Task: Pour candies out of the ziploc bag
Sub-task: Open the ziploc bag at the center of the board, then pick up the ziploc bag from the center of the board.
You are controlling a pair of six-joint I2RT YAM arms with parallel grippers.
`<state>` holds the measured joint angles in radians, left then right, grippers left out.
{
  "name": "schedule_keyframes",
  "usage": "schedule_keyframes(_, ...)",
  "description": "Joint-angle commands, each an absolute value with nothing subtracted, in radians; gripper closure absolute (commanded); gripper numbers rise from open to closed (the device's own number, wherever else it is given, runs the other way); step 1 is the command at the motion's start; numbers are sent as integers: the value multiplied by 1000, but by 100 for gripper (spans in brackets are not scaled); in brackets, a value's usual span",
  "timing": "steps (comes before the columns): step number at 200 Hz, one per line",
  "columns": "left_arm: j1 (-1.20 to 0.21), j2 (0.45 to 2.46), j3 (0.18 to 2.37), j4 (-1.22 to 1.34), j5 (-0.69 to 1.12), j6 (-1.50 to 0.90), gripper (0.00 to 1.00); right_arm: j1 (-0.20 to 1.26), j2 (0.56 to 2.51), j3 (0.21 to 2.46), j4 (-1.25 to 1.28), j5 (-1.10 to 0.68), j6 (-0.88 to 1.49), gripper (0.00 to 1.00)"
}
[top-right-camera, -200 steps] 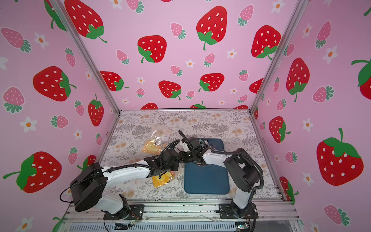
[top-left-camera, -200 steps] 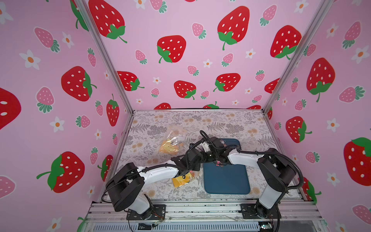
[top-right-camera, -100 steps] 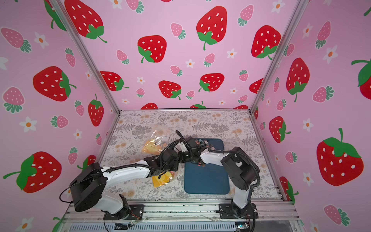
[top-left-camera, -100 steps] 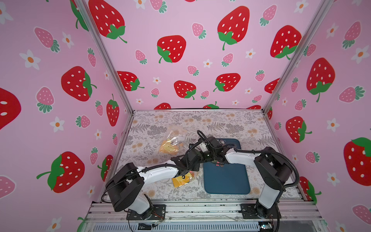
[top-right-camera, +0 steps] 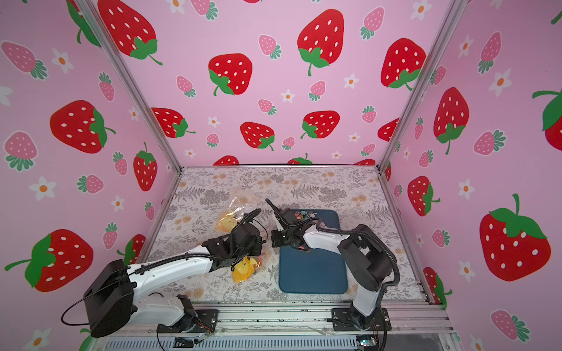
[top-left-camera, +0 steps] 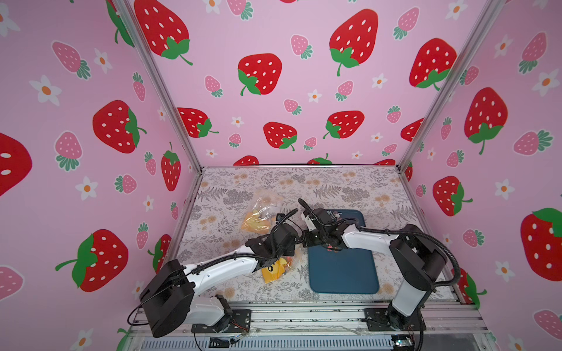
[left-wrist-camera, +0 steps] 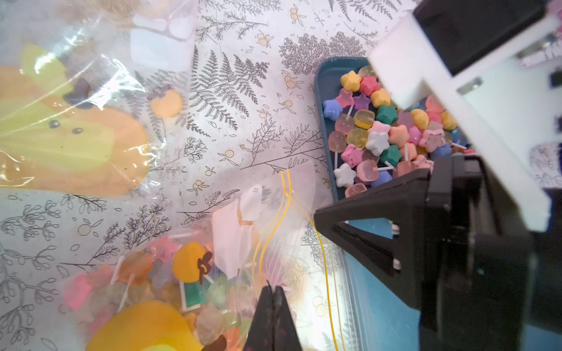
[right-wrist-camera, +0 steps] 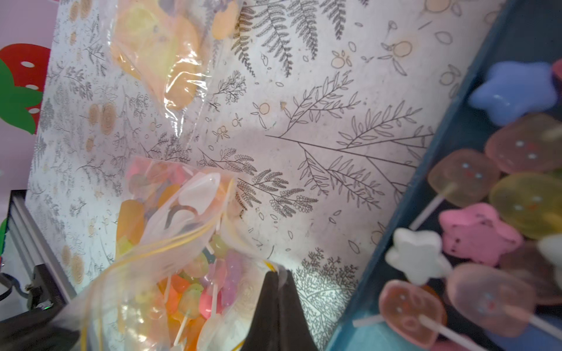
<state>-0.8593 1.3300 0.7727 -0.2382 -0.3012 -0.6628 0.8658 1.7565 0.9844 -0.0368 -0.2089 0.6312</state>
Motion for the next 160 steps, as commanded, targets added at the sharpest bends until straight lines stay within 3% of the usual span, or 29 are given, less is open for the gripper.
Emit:
schedule_keyframes(1,-854,1309,761,-268,-348,-675,100,864,1730,980,-86,-135,627,100)
schedule_keyframes(41,-850,1279,770,-275,-338,-643,100,864,1684,955,-117,-79,612,100)
schedule_keyframes(105,-851,1286,810,-167,-141,-526,100,864,1641,930,-140,-44,582,100)
schedule_keyframes(113,-851,1290,813,-159,-123,-520,100,864,1639,930,-140,-47,576,95)
schedule_keyframes(131,-850,1289,809,-140,-103,-521,77,864,1618,919,-130,-51,559,78)
schedule_keyframes(141,-851,1278,801,-133,-104,-526,65,864,1594,904,-119,-54,544,74)
schedule_keyframes(160,-849,1233,780,-134,-113,-524,54,863,1533,873,-101,-60,502,65)
